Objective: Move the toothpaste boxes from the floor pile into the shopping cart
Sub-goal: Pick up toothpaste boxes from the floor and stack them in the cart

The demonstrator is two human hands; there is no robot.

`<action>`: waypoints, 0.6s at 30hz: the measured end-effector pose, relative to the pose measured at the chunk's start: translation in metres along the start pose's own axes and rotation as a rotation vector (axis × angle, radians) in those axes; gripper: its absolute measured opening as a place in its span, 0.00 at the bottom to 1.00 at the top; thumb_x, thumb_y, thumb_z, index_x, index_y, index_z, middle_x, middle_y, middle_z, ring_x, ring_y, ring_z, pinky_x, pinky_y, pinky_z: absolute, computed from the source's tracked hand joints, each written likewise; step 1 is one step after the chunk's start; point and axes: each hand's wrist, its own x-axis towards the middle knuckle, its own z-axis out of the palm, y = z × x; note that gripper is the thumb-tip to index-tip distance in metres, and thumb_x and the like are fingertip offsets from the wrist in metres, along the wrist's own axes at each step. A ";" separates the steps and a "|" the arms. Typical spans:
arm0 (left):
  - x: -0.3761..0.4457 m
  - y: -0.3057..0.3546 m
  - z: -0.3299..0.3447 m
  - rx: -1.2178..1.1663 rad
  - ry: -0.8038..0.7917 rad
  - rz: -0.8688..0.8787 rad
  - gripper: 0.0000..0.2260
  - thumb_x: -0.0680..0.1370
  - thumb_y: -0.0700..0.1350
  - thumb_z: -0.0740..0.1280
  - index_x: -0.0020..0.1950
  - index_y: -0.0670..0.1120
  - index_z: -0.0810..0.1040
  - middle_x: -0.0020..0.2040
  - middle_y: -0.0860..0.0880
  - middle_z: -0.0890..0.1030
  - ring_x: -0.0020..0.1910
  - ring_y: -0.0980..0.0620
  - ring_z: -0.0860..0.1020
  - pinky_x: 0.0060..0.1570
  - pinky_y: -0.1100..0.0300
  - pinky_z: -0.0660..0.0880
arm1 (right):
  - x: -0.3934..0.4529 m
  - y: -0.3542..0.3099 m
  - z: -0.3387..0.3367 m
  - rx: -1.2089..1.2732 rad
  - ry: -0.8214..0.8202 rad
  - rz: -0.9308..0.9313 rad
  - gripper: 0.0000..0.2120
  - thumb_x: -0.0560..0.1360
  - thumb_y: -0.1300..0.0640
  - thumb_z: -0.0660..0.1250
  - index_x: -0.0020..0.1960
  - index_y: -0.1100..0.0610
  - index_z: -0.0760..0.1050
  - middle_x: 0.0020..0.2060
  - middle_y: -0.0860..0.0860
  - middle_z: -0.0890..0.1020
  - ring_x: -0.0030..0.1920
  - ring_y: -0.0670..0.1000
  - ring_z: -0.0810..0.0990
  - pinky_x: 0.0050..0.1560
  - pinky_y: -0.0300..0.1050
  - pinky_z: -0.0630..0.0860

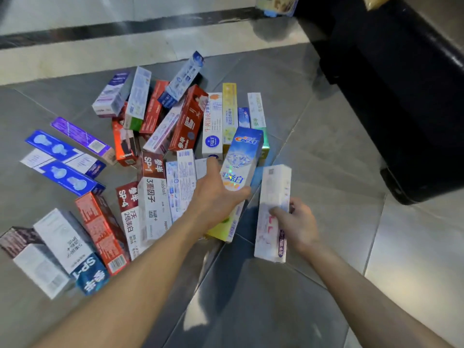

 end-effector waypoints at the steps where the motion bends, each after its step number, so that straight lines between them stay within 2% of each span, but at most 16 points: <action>1: -0.009 0.006 -0.007 -0.063 0.005 -0.033 0.26 0.70 0.55 0.78 0.56 0.52 0.64 0.45 0.57 0.81 0.41 0.62 0.78 0.33 0.67 0.71 | -0.009 -0.008 -0.008 0.129 -0.021 0.010 0.06 0.76 0.59 0.69 0.53 0.57 0.77 0.46 0.57 0.85 0.46 0.57 0.84 0.48 0.52 0.80; 2: -0.020 0.013 -0.015 -0.128 0.001 -0.067 0.27 0.69 0.55 0.79 0.57 0.53 0.65 0.47 0.57 0.82 0.42 0.61 0.79 0.35 0.66 0.72 | -0.022 -0.020 -0.019 0.241 -0.049 0.014 0.06 0.77 0.61 0.68 0.54 0.58 0.77 0.45 0.57 0.85 0.42 0.54 0.84 0.44 0.50 0.80; 4: -0.045 0.034 -0.034 -0.264 -0.015 -0.118 0.32 0.65 0.57 0.81 0.61 0.55 0.67 0.50 0.56 0.84 0.46 0.58 0.82 0.44 0.59 0.78 | -0.056 -0.055 -0.046 0.409 -0.100 0.015 0.05 0.78 0.63 0.64 0.53 0.58 0.76 0.39 0.54 0.84 0.33 0.49 0.81 0.31 0.41 0.75; 6: -0.074 0.067 -0.059 -0.355 -0.028 -0.144 0.36 0.60 0.61 0.81 0.63 0.55 0.70 0.51 0.56 0.85 0.48 0.56 0.84 0.52 0.51 0.80 | -0.095 -0.098 -0.077 0.522 -0.131 0.012 0.06 0.79 0.63 0.62 0.52 0.56 0.75 0.35 0.51 0.81 0.31 0.48 0.78 0.29 0.39 0.69; 8: -0.108 0.116 -0.090 -0.412 -0.040 -0.146 0.37 0.60 0.61 0.81 0.64 0.53 0.72 0.51 0.55 0.85 0.46 0.58 0.84 0.48 0.52 0.80 | -0.139 -0.147 -0.110 0.603 -0.161 0.012 0.06 0.79 0.62 0.61 0.51 0.53 0.75 0.35 0.50 0.80 0.32 0.49 0.76 0.33 0.43 0.68; 10: -0.146 0.179 -0.128 -0.462 -0.051 -0.128 0.31 0.66 0.55 0.81 0.63 0.50 0.71 0.50 0.55 0.84 0.41 0.64 0.82 0.40 0.63 0.77 | -0.188 -0.199 -0.149 0.663 -0.193 -0.001 0.06 0.79 0.61 0.61 0.52 0.54 0.75 0.38 0.52 0.80 0.35 0.52 0.77 0.36 0.45 0.70; 12: -0.187 0.246 -0.170 -0.488 -0.054 -0.105 0.27 0.68 0.56 0.76 0.63 0.50 0.71 0.48 0.57 0.83 0.37 0.68 0.79 0.36 0.71 0.73 | -0.242 -0.255 -0.193 0.721 -0.235 -0.020 0.07 0.79 0.61 0.61 0.55 0.56 0.75 0.41 0.55 0.81 0.38 0.54 0.79 0.38 0.46 0.75; 15: -0.250 0.352 -0.236 -0.528 -0.088 -0.072 0.27 0.69 0.59 0.73 0.65 0.53 0.72 0.47 0.58 0.84 0.41 0.64 0.82 0.43 0.65 0.76 | -0.329 -0.340 -0.265 0.780 -0.287 -0.042 0.09 0.80 0.59 0.61 0.59 0.58 0.75 0.46 0.58 0.83 0.43 0.56 0.82 0.43 0.50 0.80; 18: -0.314 0.453 -0.293 -0.598 -0.132 -0.037 0.20 0.74 0.55 0.73 0.64 0.55 0.74 0.51 0.59 0.85 0.47 0.58 0.84 0.48 0.59 0.78 | -0.414 -0.411 -0.331 0.810 -0.314 -0.097 0.16 0.79 0.54 0.65 0.65 0.58 0.73 0.53 0.61 0.82 0.50 0.59 0.81 0.54 0.57 0.78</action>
